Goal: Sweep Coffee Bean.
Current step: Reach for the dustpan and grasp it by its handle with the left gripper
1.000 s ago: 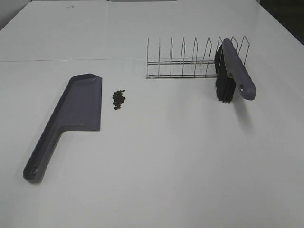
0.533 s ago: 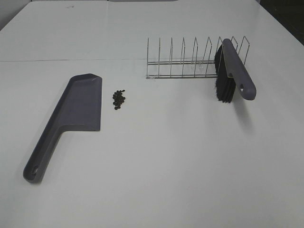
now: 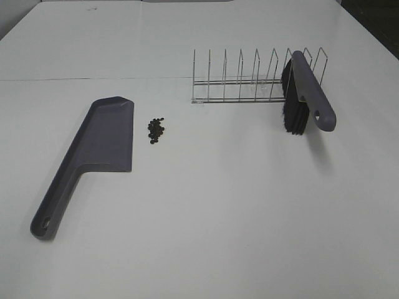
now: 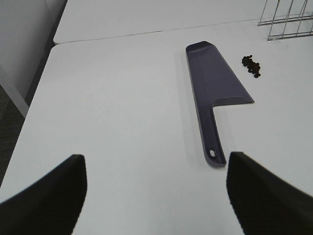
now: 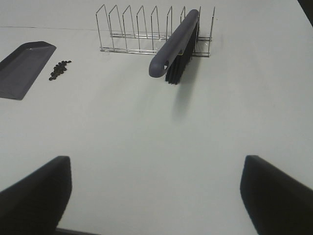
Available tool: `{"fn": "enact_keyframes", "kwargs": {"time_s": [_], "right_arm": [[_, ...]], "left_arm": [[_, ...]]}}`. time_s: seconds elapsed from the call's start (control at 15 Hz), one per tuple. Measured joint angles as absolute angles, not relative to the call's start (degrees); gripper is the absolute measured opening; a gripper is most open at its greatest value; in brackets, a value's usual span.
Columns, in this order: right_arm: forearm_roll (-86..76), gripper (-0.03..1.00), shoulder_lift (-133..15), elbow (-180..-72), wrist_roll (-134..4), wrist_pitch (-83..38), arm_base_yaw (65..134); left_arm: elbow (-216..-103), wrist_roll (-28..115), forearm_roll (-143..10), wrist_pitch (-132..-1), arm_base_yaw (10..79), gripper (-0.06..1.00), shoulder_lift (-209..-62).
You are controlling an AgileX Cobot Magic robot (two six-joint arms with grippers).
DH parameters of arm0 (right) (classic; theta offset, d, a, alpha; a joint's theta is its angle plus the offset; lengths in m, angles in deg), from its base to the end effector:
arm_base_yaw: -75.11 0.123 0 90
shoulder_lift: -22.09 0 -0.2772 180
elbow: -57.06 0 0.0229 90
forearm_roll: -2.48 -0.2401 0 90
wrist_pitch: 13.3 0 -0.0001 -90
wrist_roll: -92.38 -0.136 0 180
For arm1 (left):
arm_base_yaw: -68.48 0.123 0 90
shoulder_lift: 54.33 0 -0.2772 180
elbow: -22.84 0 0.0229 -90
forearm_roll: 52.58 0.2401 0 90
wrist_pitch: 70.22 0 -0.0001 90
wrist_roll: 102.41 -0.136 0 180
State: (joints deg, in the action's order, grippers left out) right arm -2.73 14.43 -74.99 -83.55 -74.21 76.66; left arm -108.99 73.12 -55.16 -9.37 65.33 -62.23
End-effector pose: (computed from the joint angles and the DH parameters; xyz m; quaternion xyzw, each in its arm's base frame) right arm 0.0315 0.0117 0.2541 -0.0437 0.8484 0.0338 0.5264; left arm 0.0327 -0.0072 0.2526 0.0576 0.8501 -0.0165 0.5232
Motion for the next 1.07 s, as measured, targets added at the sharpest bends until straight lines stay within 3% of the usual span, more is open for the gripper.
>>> {"fn": "enact_keyframes", "kwargs": {"time_s": [1.07], "right_arm": [[-2.73, 0.8, 14.43, -74.99, -83.55, -74.21, 76.66]], "left_arm": [[-108.99, 73.12, -55.16, -9.37, 65.33, 0.72, -62.23]]}}
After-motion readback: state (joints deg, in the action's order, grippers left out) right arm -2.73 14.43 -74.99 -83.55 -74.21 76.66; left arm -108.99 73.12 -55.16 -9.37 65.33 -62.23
